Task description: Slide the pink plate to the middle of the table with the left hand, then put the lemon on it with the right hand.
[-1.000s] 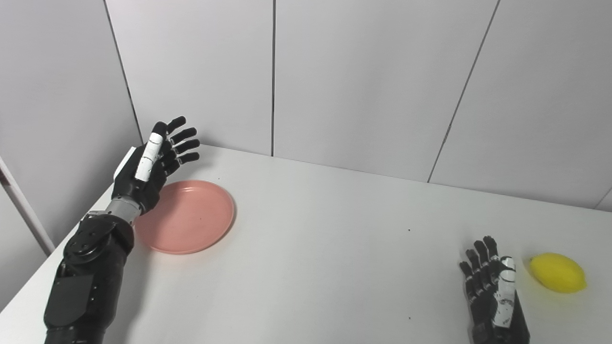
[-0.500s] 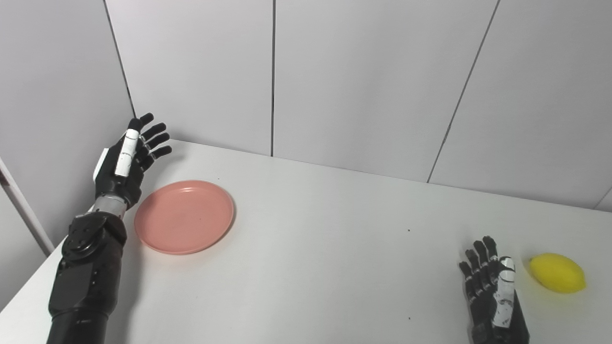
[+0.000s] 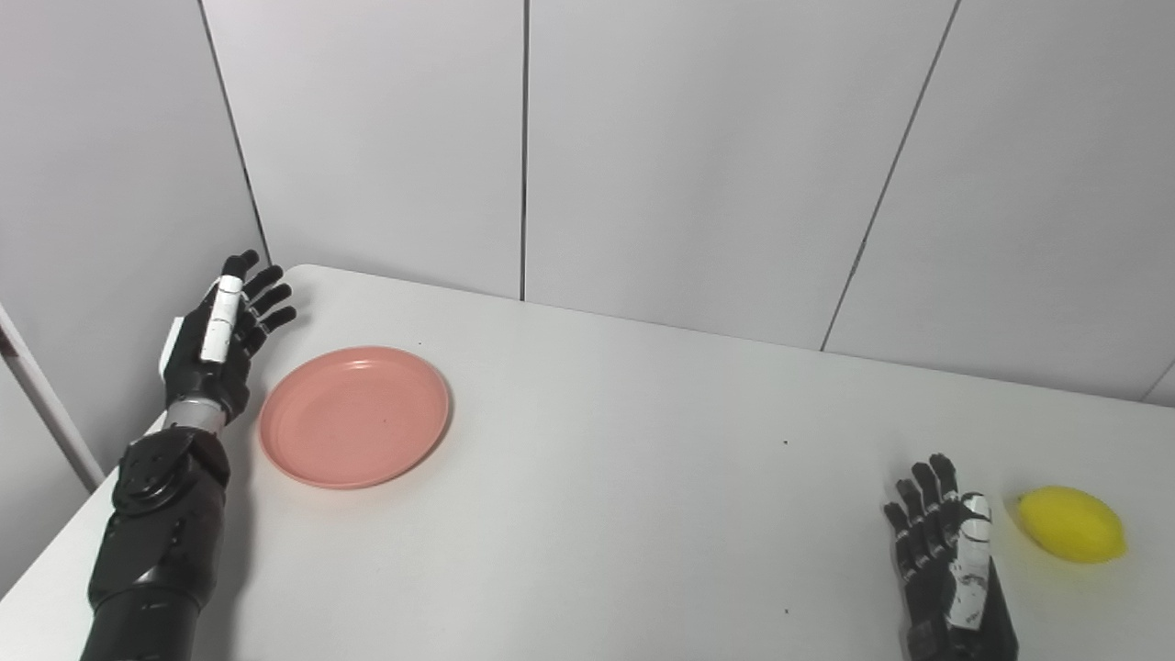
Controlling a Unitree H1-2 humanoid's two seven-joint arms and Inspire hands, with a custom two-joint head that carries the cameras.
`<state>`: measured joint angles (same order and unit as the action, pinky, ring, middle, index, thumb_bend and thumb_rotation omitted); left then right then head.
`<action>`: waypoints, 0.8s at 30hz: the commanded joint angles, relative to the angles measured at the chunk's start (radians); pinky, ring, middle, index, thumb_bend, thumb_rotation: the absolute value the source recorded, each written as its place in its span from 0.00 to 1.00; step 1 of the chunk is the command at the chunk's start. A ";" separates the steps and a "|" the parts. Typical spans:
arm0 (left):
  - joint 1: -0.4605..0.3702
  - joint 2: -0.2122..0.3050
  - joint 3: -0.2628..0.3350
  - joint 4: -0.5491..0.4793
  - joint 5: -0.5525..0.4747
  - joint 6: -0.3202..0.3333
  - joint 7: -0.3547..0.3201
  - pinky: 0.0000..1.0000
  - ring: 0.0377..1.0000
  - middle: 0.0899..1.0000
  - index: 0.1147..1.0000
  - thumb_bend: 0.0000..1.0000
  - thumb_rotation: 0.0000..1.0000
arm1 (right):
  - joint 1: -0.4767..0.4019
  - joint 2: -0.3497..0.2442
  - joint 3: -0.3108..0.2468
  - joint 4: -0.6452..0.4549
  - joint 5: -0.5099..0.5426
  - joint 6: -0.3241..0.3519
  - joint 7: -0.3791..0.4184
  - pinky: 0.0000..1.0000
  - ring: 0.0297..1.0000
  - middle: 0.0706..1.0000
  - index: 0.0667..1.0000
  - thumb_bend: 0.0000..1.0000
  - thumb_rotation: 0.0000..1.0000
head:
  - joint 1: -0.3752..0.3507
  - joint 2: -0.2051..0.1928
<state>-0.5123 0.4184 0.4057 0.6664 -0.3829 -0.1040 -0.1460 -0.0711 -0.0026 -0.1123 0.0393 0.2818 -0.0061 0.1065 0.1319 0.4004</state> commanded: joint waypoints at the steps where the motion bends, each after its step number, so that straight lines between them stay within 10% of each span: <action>1: -0.056 0.048 0.005 0.011 0.002 -0.052 -0.012 0.78 0.82 0.82 0.83 0.90 0.72 | 0.079 0.016 0.010 0.080 0.006 0.006 0.012 1.00 1.00 1.00 1.00 0.67 1.00 | -0.001 0.002; 24: -0.080 0.086 -0.017 0.274 0.003 -0.165 -0.091 0.72 0.76 0.77 0.79 0.92 0.69 | 0.077 0.018 0.019 0.085 -0.011 0.000 0.010 1.00 1.00 1.00 1.00 0.65 1.00 | -0.008 0.009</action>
<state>-0.5568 0.4813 0.3968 0.9320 -0.3861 -0.2415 -0.2138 -0.0706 -0.0043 -0.1054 0.0389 0.2663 -0.0065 0.1058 0.1227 0.4080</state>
